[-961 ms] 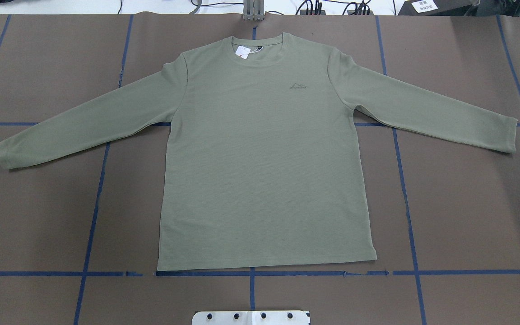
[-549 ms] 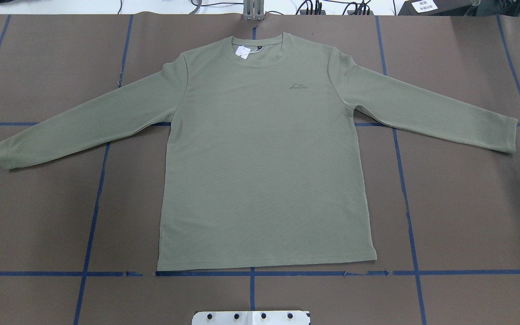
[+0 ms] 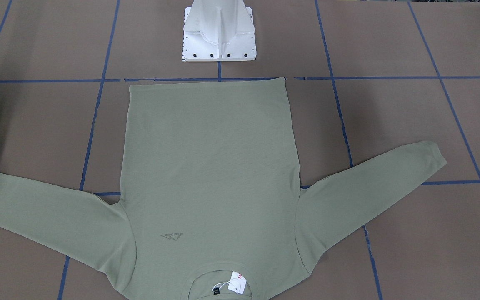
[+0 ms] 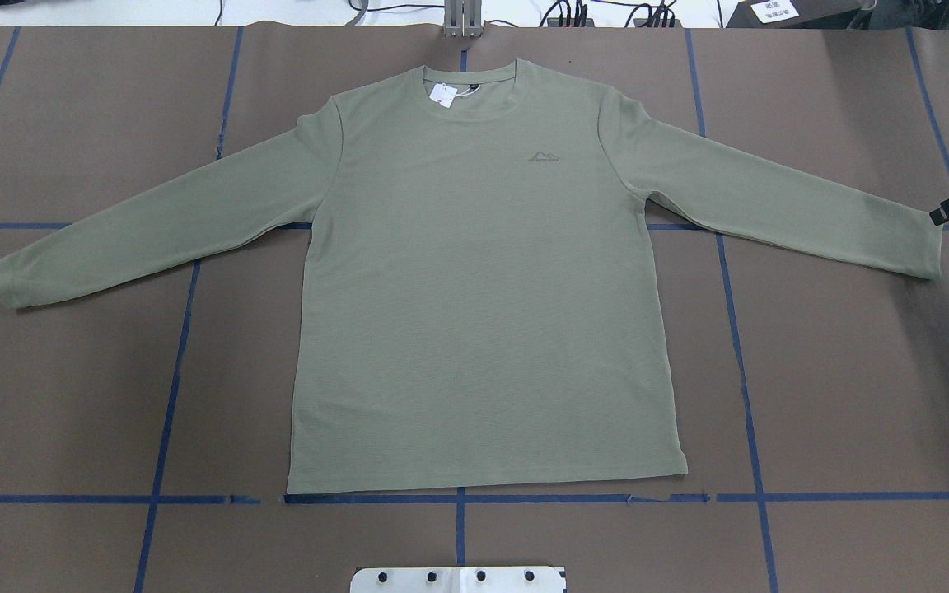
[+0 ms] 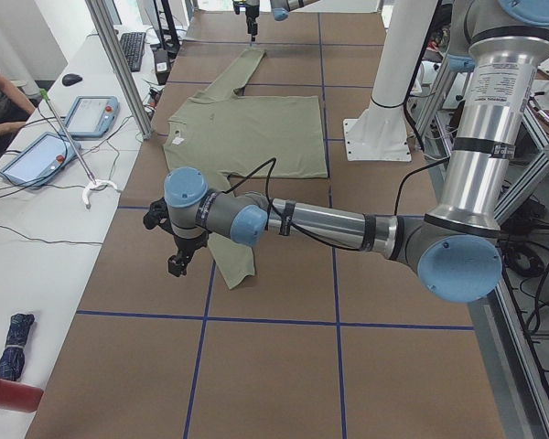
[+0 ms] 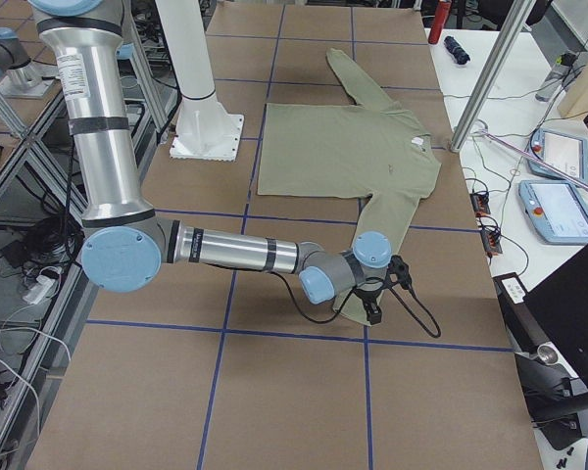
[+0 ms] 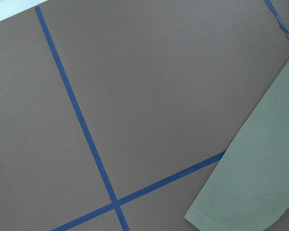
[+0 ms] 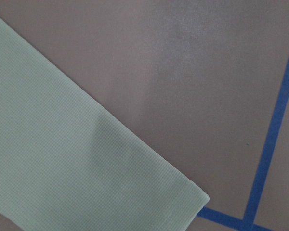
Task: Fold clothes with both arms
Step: 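Lower the right gripper onto the sleeve cuff nearest it and grasp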
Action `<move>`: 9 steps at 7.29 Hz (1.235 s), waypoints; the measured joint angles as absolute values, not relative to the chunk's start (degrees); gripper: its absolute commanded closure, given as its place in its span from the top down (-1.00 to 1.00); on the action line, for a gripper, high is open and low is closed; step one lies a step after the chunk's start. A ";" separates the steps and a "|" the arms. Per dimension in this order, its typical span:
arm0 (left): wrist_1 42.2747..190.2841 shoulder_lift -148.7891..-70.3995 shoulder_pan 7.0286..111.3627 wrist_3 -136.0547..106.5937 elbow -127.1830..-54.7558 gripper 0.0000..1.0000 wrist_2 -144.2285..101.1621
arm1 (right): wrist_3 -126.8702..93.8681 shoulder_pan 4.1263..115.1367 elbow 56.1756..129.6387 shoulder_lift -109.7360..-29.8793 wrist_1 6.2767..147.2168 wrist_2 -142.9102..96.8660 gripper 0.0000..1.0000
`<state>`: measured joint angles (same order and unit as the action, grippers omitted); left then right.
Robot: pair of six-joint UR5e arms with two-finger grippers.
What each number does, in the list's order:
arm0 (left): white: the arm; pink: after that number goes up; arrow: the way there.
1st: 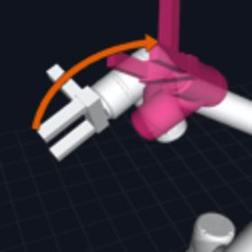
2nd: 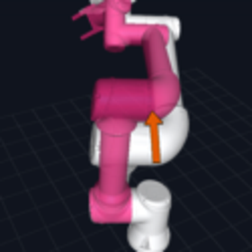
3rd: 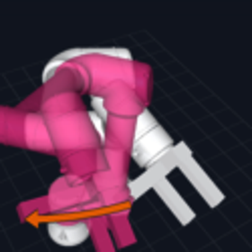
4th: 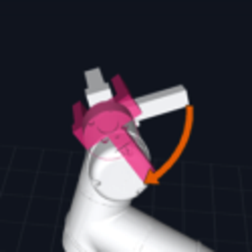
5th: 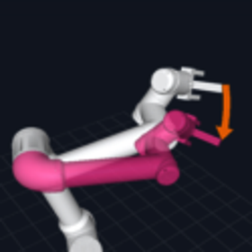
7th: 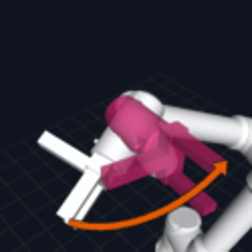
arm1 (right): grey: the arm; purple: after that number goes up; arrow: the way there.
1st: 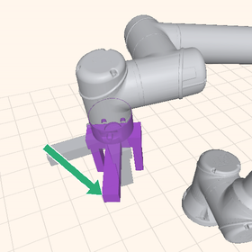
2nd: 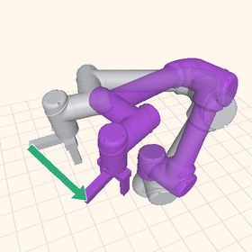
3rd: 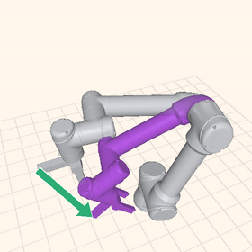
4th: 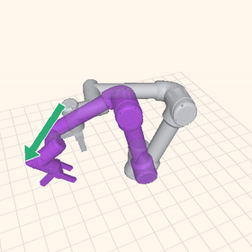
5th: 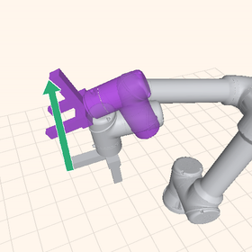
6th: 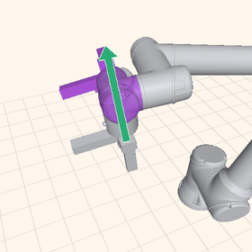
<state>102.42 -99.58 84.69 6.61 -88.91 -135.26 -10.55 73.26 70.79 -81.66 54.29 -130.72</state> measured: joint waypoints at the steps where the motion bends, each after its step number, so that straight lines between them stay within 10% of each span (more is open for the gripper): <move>1: 102.46 -99.56 84.71 6.65 -88.97 1.00 -135.26 | -10.81 72.20 69.43 -81.54 52.97 -130.30 1.00; 6: 102.42 -99.63 84.70 6.66 -89.27 1.00 -135.26 | -11.15 70.11 66.19 -80.86 52.64 -130.26 0.99; 9: 102.40 -99.92 84.72 6.57 -89.40 1.00 -135.26 | -11.24 70.22 65.95 -80.85 52.75 -130.50 0.55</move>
